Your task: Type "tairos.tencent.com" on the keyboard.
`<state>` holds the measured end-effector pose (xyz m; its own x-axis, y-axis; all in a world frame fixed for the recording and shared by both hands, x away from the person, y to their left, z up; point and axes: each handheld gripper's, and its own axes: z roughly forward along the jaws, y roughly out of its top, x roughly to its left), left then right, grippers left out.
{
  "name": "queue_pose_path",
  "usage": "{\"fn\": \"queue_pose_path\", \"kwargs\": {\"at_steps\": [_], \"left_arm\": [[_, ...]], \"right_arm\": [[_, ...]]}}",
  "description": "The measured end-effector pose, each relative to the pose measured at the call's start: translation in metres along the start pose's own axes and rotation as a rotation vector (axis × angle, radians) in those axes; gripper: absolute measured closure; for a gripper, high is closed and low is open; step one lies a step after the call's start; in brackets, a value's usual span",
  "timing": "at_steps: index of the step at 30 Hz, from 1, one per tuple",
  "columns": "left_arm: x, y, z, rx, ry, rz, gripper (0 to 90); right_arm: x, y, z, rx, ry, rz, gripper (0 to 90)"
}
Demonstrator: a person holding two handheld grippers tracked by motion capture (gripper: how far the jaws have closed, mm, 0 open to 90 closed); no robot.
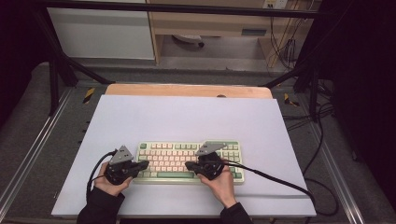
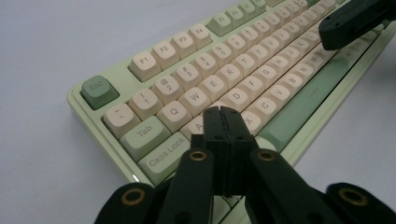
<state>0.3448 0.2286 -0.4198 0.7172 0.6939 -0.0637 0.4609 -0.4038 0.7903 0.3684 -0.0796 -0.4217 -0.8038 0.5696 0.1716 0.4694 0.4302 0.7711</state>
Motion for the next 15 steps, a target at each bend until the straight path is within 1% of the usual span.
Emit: {"fn": "queue_pose_path", "kwargs": {"at_steps": [5, 8, 9, 12, 15], "left_arm": [[-0.001, 0.001, 0.0, 0.0, -0.006, 0.007, 88.8], [-0.001, 0.002, -0.001, 0.004, -0.012, 0.012, 85.8], [-0.001, 0.002, -0.002, 0.0, -0.006, 0.016, 84.4], [0.0, 0.003, -0.003, 0.004, -0.01, 0.023, 77.0], [0.001, 0.004, -0.004, 0.009, -0.004, 0.037, 67.6]], "right_arm": [[-0.004, 0.006, -0.014, -0.023, -0.026, -0.01, 89.5], [-0.007, 0.008, -0.023, -0.035, -0.039, 0.0, 86.8], [-0.01, 0.008, -0.027, -0.043, -0.039, 0.004, 85.3], [-0.015, 0.005, -0.036, -0.052, -0.053, 0.011, 79.8], [-0.023, -0.001, -0.047, -0.065, -0.071, 0.024, 70.7]]}}
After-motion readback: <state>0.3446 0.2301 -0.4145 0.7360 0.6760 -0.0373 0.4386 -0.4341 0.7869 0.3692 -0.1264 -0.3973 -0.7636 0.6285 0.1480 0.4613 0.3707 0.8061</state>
